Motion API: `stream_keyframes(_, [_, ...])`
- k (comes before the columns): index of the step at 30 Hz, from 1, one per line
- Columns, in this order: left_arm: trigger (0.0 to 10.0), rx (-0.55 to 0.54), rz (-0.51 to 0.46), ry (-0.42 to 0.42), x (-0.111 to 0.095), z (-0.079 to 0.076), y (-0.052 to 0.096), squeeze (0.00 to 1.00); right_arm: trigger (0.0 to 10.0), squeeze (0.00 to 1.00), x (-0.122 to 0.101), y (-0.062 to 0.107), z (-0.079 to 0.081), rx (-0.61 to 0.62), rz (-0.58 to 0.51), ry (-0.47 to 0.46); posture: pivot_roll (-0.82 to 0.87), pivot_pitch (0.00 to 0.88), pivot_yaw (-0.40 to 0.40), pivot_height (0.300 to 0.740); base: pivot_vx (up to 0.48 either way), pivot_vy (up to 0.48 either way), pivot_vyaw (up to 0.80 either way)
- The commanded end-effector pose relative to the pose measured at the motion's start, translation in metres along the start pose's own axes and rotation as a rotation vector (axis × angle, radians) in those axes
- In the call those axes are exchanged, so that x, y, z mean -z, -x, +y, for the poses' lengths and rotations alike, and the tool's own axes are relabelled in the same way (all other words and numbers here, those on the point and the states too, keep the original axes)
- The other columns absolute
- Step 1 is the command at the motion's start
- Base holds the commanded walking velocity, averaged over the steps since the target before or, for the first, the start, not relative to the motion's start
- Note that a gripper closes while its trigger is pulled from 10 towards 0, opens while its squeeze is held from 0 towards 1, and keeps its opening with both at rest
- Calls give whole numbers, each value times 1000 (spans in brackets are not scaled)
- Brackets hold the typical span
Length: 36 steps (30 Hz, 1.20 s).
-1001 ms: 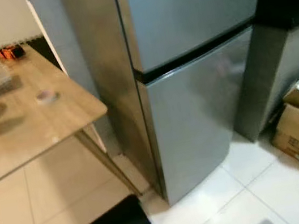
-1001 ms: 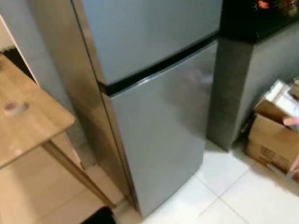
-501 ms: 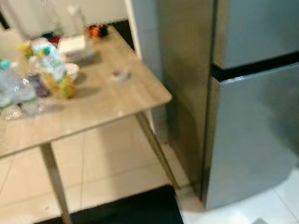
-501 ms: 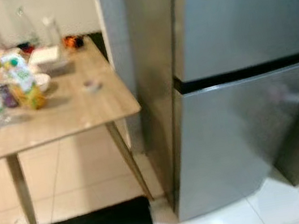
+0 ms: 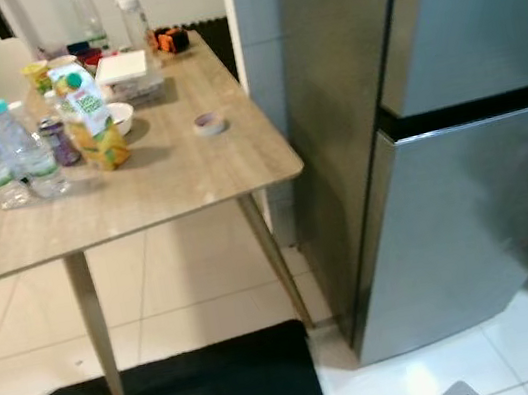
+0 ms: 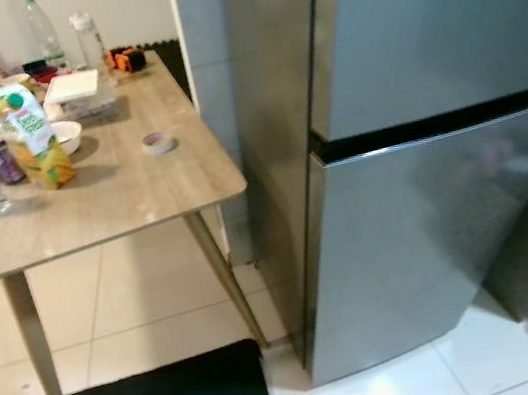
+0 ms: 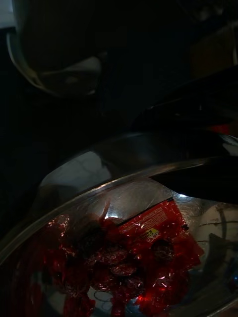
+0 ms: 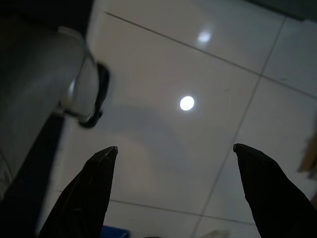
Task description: Restocking fridge
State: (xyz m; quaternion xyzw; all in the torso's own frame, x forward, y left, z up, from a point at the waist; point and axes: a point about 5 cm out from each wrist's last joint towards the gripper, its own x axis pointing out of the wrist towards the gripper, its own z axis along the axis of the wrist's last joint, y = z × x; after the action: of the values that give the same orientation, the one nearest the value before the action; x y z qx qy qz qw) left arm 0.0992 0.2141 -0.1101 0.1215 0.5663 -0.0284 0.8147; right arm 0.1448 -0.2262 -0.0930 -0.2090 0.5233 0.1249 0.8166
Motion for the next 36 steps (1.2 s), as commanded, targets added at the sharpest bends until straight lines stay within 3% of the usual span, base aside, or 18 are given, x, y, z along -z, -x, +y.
stream_keyframes(1, [10000,30,3,2,1,-9,0,0,10000,0,-2,0,-4,7,-7,17,-116,0,-25,740,0,-480,0])
stream_keyframes(9, [10000,31,1,3,1,-10,0,0,10000,0,-4,0,-4,9,-11,23,-116,0,-25,740,0,-480,0])
stream_keyframes(15, [10000,21,-2,22,0,-9,0,0,10000,0,-17,0,-12,36,-71,-9,-116,0,-29,740,0,-92,0])
stream_keyframes(17, [10000,20,-2,18,0,-8,0,0,10000,0,-33,0,-19,47,-133,5,-121,0,-30,740,0,0,0])
stream_keyframes(20, [10000,21,-3,14,0,-8,0,0,10000,0,-73,3,-29,39,-286,7,-123,0,-31,740,0,0,0])
stream_keyframes(21, [10000,21,-3,14,0,-8,0,0,10000,0,-73,3,-29,39,-286,7,-123,0,-31,740,0,0,0])
stream_keyframes(23, [10000,22,-3,13,0,-8,0,0,10000,0,-104,7,-34,12,-398,22,-123,0,-31,740,0,0,0])
stream_keyframes(24, [10000,22,-3,13,0,-8,0,0,10000,0,-104,7,-34,12,-398,22,-123,0,-31,740,0,0,0])
stream_keyframes(25, [10000,23,-2,12,0,-8,0,0,10000,0,-143,17,-39,-45,-550,53,-123,0,-29,740,0,0,0])
stream_keyframes(26, [10000,23,-2,12,0,-8,0,0,10000,0,-143,17,-39,-45,-550,53,-123,0,-29,740,0,0,0])
stream_keyframes(28, [10000,24,-3,11,0,-8,0,0,10000,0,-180,31,-42,-119,-700,80,-123,0,-29,740,0,0,0])
stream_keyframes(29, [10000,24,-3,11,0,-8,0,0,10000,0,-180,31,-42,-119,-700,80,-123,0,-29,740,0,0,0])
stream_keyframes(31, [10000,24,-3,9,0,-8,0,0,10000,0,-223,54,-43,-263,-882,117,-123,0,-29,740,0,0,0])
stream_keyframes(32, [10000,24,-3,9,0,-8,0,0,10000,0,-223,54,-43,-263,-882,117,-123,0,-29,740,0,0,0])
stream_keyframes(33, [10000,23,-3,8,0,-8,0,0,10000,31,-238,64,-42,-338,-950,137,-123,0,-29,740,0,0,0])
stream_keyframes(34, [10000,23,-4,8,0,-8,0,0,10000,251,-249,74,-41,-433,-1003,158,-123,0,-29,740,0,0,0])
stream_keyframes(35, [10000,23,-4,8,0,-8,0,0,10000,251,-249,74,-41,-433,-1003,158,-123,0,-29,740,0,0,0])
stream_keyframes(36, [10000,23,-4,6,0,-8,0,0,10000,1000,-259,85,-38,-544,-1045,199,-123,0,-29,740,0,0,0])
